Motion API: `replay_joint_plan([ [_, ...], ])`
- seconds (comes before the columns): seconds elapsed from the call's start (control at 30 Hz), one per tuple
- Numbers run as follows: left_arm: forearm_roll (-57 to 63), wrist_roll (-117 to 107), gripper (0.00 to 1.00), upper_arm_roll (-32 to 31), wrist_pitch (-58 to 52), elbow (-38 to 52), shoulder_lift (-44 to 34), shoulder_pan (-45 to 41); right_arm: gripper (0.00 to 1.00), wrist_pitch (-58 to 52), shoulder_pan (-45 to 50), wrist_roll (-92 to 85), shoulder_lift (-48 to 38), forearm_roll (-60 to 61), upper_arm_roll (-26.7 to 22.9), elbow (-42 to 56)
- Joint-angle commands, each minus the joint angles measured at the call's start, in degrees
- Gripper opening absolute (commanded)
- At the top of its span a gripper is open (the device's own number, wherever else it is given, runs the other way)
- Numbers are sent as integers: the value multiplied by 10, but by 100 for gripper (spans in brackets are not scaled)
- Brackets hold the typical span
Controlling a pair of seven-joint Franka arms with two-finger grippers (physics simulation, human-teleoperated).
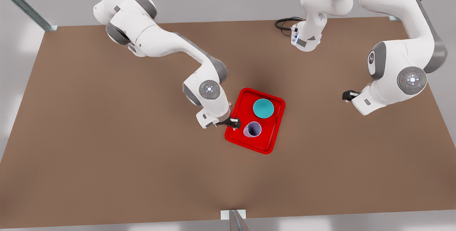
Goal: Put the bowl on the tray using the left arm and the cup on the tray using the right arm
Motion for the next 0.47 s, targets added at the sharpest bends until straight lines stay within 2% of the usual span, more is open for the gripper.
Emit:
replay_joint_plan([
  [0.0, -26, 8, 100, 0, -1, 1, -1, 0, 100, -28, -8, -20, -13, 0, -4, -4],
  [0.03, -19, 60, 100, -1, -4, 1, -7, 0, 100, -89, -30, -92, -46, 0, -27, -13],
  [0.07, -15, 80, 100, -10, -4, -7, -28, 7, 100, -104, -60, -146, -97, 2, -43, -56],
  [0.1, 3, 79, 100, -93, -1, -9, -41, 69, 100, -121, -85, -207, -169, 14, -74, -113],
  [0.13, 28, 73, 100, -123, 6, -35, -62, 81, 100, -168, -99, -313, -228, 71, -137, -141],
  [0.17, 23, 71, 100, -123, 6, -40, -63, 84, 100, -184, -128, -397, -272, 84, -166, -182],
  [0.2, 11, 70, 100, -123, 6, -40, -60, 84, 100, -203, -142, -509, -307, 117, -215, -217],
  [0.23, -6, 68, 100, -119, 5, -36, -51, 85, 100, -217, -152, -576, -311, 120, -250, -222],
  [0.43, -3, 68, 100, -109, -1, -33, -52, 89, 100, -236, -173, -579, -281, 126, -247, -185],
])
